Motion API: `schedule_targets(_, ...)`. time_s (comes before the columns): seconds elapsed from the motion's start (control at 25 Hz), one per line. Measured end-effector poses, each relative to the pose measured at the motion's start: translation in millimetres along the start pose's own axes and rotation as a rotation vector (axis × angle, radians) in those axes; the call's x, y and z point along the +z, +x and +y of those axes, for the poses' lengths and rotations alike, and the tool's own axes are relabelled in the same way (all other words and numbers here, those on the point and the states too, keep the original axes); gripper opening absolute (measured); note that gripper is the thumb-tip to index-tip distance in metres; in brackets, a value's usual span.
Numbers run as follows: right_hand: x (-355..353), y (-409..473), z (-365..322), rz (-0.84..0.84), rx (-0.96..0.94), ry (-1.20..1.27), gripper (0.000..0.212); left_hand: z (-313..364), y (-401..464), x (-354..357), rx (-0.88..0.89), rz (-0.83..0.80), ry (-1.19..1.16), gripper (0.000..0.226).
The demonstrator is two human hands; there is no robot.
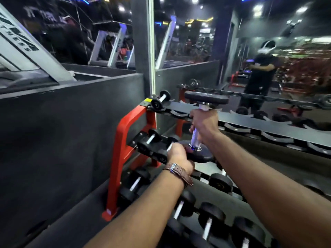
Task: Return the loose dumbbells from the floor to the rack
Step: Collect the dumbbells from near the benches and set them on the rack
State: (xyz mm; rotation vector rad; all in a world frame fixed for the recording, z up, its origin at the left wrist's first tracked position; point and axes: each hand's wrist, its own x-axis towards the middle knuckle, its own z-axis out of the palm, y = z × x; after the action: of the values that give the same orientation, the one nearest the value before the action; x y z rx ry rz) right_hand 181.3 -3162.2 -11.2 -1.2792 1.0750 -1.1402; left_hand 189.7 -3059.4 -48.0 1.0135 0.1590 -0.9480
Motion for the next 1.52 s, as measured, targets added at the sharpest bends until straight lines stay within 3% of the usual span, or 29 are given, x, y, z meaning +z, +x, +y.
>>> schedule_targets(0.24,104,133,20,0.016,0.012,-0.010,0.015,58,170,48,0.005,-0.058,0.081,0.041)
schedule_targets(0.36,139,196,22,0.028,0.039,-0.008,0.015,81,236,74,0.039,-0.093,0.213,0.032)
schedule_targets(0.44,160,238,23,0.033,0.078,0.000,0.016,96,268,89,-0.001,-0.100,0.174,0.018)
schedule_targets(0.56,190,301,29,0.044,0.123,0.019,0.013,118,312,124,-0.009,-0.172,0.123,0.035)
schedule_targets(0.6,198,320,31,0.050,0.132,0.028,0.010,123,328,135,0.033,-0.123,0.104,0.036)
schedule_targets(0.64,206,343,34,0.057,0.132,0.041,0.008,125,352,147,-0.047,-0.122,0.044,0.034)
schedule_targets(0.8,230,446,60,0.041,0.166,0.104,0.014,132,436,202,-0.078,-0.147,0.154,0.046)
schedule_targets(0.88,241,493,73,0.047,0.197,0.100,0.007,131,488,225,-0.114,-0.138,0.049,0.032)
schedule_targets(0.96,251,534,84,0.044,0.233,0.090,0.006,131,521,246,-0.121,-0.055,0.158,0.015)
schedule_targets(1.08,266,593,104,0.013,0.296,0.084,0.009,133,577,277,-0.119,-0.091,0.263,0.019)
schedule_targets(1.2,278,638,122,-0.030,0.361,0.072,0.011,129,626,295,-0.173,-0.137,0.248,0.036)
schedule_targets(1.36,283,681,151,-0.029,0.427,0.067,0.021,120,673,312,-0.194,-0.127,0.305,0.016)
schedule_targets(1.52,283,714,184,0.005,0.489,0.046,0.023,106,712,322,-0.257,-0.105,0.339,0.021)
